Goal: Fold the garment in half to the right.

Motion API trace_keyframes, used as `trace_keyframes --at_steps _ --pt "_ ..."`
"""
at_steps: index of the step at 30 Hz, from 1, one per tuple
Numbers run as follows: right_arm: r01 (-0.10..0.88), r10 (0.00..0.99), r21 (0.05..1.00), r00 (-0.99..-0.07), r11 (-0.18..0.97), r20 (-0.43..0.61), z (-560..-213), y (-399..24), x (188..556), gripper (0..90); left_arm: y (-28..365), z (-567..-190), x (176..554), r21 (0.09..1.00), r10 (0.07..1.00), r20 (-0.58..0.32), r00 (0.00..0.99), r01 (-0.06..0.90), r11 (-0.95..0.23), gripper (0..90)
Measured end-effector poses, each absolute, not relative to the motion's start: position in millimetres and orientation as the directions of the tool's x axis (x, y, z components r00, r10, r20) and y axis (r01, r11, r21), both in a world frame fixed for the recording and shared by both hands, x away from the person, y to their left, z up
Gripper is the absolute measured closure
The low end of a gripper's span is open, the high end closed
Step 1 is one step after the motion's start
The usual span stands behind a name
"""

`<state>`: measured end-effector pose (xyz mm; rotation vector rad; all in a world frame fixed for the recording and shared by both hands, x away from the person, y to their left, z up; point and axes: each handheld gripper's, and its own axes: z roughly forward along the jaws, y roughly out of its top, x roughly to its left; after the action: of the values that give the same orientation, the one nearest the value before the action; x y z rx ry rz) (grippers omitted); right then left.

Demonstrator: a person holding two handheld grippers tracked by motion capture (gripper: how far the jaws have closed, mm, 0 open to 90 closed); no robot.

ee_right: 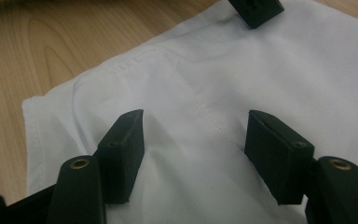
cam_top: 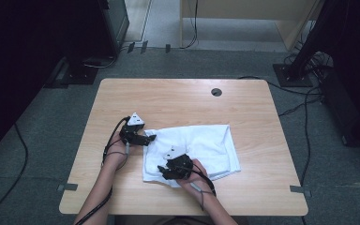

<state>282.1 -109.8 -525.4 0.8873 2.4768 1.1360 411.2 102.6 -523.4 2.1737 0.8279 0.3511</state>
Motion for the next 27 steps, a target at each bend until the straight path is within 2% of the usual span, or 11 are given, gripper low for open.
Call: trace_keyframes --at_steps 8,22,27 --pt "0.437 0.629 0.763 -0.775 0.476 0.052 -520 -104 287 36.1 104 -523 412 0.747 0.658 -0.035 0.752 0.457 -0.483 20.8" --pt "0.418 0.629 0.751 -0.777 0.511 0.004 -523 -89 280 36.3 105 -523 411 0.747 0.656 -0.028 0.755 0.452 -0.488 20.9" --pt "0.423 0.624 0.769 -0.78 0.479 0.041 -518 -87 274 36.3 104 -523 411 0.745 0.656 -0.022 0.755 0.449 -0.492 20.9"
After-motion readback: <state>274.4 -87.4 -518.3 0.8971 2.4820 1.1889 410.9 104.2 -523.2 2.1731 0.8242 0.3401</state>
